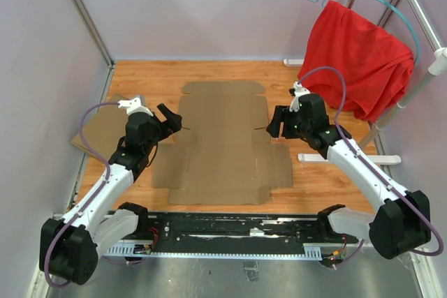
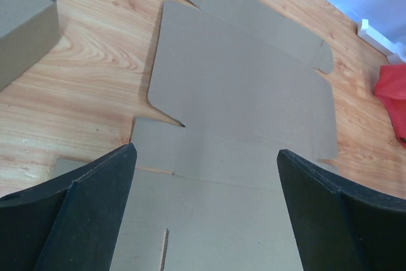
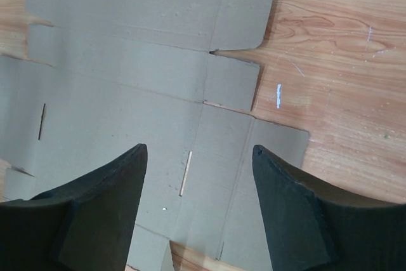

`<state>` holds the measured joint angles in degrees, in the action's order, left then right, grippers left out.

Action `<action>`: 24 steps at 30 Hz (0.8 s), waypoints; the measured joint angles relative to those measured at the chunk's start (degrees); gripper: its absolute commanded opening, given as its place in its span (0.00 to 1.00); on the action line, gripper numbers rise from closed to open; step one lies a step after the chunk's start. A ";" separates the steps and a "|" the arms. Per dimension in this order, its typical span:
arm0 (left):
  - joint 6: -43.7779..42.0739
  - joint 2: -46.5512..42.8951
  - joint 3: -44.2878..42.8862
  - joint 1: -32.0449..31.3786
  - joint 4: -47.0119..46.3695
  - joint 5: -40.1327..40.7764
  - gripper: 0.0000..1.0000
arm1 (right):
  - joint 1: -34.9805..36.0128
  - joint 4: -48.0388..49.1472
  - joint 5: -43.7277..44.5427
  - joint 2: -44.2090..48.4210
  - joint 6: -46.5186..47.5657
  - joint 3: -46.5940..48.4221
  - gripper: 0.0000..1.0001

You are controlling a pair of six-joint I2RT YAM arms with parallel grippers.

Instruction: Fold the paper box

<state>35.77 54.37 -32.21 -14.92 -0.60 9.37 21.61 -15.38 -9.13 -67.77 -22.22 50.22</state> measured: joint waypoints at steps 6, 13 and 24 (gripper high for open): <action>-0.24 -1.66 0.09 0.00 0.24 0.11 0.99 | 0.00 0.35 -1.31 0.52 0.04 -0.02 0.80; -0.70 -1.66 1.09 0.00 0.28 0.94 0.99 | 1.81 0.22 -1.40 -1.75 0.48 0.24 0.89; -1.36 8.31 0.98 0.04 0.02 3.67 0.99 | 2.03 -5.57 9.99 -18.58 1.25 14.71 0.98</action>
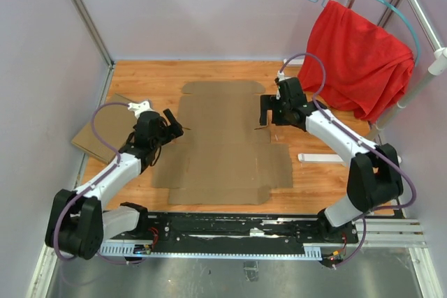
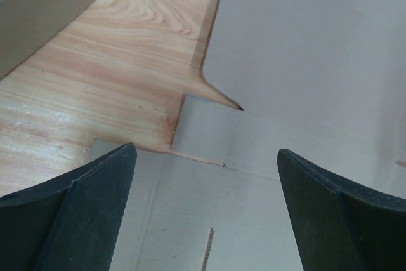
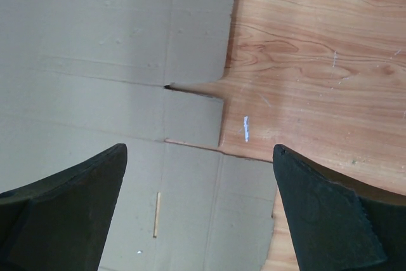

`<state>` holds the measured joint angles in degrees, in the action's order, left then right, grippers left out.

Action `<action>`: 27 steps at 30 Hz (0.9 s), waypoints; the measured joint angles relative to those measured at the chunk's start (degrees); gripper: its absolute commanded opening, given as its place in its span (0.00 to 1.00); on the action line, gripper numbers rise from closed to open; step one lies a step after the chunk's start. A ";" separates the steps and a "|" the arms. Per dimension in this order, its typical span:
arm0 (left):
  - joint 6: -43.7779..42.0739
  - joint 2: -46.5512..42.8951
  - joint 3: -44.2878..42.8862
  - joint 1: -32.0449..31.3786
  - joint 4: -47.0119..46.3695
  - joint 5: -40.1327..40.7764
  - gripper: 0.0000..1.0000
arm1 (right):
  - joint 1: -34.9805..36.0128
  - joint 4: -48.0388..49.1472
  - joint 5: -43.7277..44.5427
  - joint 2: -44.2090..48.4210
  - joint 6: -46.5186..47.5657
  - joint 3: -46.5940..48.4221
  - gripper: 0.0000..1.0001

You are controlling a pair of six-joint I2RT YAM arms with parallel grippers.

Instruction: Fold the paper box

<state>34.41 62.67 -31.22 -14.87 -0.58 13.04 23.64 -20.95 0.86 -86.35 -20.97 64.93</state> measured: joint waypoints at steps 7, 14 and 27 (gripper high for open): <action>-0.61 8.76 -2.95 0.24 -0.04 0.92 0.99 | -1.07 0.13 0.04 -8.57 -0.52 1.25 0.98; -1.07 13.66 -4.20 3.17 -2.82 -0.44 0.99 | -1.27 1.95 -3.91 -14.82 -1.14 1.25 0.99; -1.01 19.10 -4.42 5.79 -7.54 -3.87 0.99 | -1.27 5.88 -9.29 -17.20 -2.82 1.11 0.96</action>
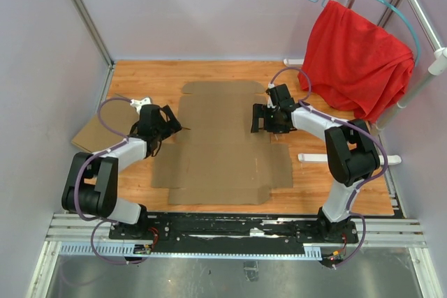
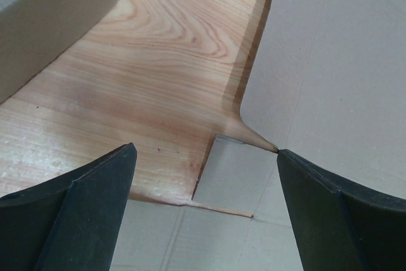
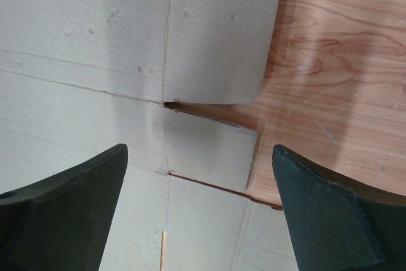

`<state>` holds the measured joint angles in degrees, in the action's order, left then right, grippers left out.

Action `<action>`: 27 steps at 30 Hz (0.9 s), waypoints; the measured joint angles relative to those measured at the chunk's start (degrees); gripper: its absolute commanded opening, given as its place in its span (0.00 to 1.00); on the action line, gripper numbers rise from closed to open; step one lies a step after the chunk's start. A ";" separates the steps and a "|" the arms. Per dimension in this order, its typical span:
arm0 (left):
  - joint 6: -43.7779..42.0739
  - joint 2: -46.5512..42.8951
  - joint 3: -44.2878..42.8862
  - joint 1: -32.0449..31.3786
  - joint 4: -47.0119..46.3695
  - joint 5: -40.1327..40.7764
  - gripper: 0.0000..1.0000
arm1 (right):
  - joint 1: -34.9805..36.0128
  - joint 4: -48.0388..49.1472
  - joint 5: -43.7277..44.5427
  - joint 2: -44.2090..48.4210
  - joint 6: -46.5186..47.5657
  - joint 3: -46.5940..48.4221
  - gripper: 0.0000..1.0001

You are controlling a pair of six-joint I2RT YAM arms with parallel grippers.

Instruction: Fold the paper box

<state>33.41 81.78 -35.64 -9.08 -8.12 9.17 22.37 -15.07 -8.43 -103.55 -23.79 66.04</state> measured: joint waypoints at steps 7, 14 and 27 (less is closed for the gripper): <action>0.02 3.50 -0.50 0.00 -1.60 -0.42 0.99 | 0.00 1.44 -0.92 0.00 -0.66 -0.55 0.95; -0.02 6.64 -0.57 0.00 -6.10 -4.11 0.99 | 0.00 2.60 -1.66 -0.61 -1.49 -1.03 0.94; -0.15 9.07 1.09 0.00 -14.53 -12.31 0.88 | 0.17 3.89 -2.10 -0.79 -1.75 -1.14 0.92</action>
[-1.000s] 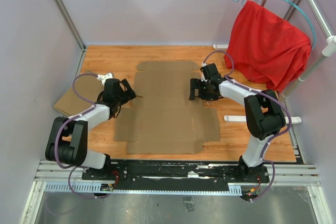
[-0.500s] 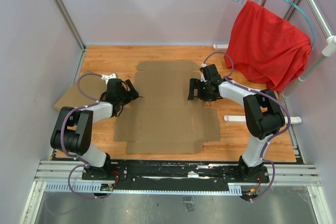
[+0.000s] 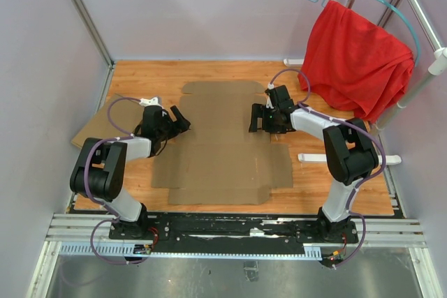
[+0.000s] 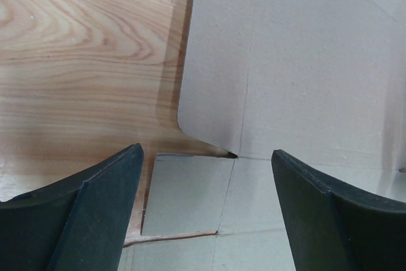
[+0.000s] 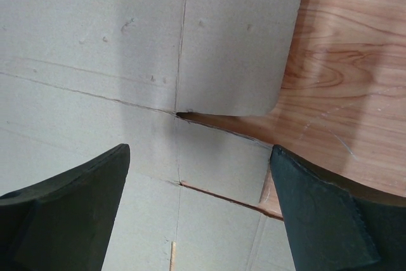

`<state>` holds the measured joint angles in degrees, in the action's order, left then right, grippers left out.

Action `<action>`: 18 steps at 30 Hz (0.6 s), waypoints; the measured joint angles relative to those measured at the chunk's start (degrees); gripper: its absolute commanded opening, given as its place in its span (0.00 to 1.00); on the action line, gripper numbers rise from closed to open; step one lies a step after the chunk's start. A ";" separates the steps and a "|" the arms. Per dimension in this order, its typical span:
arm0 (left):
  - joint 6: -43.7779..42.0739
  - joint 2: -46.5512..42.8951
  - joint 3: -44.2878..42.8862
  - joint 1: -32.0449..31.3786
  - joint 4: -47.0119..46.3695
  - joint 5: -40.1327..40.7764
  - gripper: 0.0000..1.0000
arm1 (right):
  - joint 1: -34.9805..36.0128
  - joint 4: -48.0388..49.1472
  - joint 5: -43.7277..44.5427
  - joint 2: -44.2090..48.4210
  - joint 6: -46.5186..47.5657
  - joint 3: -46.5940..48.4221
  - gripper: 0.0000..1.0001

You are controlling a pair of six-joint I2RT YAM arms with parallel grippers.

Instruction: Fold the paper box

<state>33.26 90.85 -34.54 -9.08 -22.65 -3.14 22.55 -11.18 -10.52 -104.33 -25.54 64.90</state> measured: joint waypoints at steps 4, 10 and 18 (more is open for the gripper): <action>-0.02 0.26 0.04 0.00 -0.24 -1.90 0.87 | 0.04 0.61 -0.46 -0.20 -0.09 0.00 0.92; -0.37 0.50 0.04 0.00 -0.46 -3.45 0.85 | 0.13 0.81 -0.66 -0.24 -0.26 0.00 0.91; -0.68 -1.81 0.07 -0.15 3.43 -3.78 0.84 | 0.20 1.55 -0.74 -0.20 -0.26 -0.35 0.90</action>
<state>32.58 89.03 -34.48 -9.23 -19.22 -6.92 22.74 -9.63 -11.27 -104.53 -25.80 64.55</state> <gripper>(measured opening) 0.848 0.907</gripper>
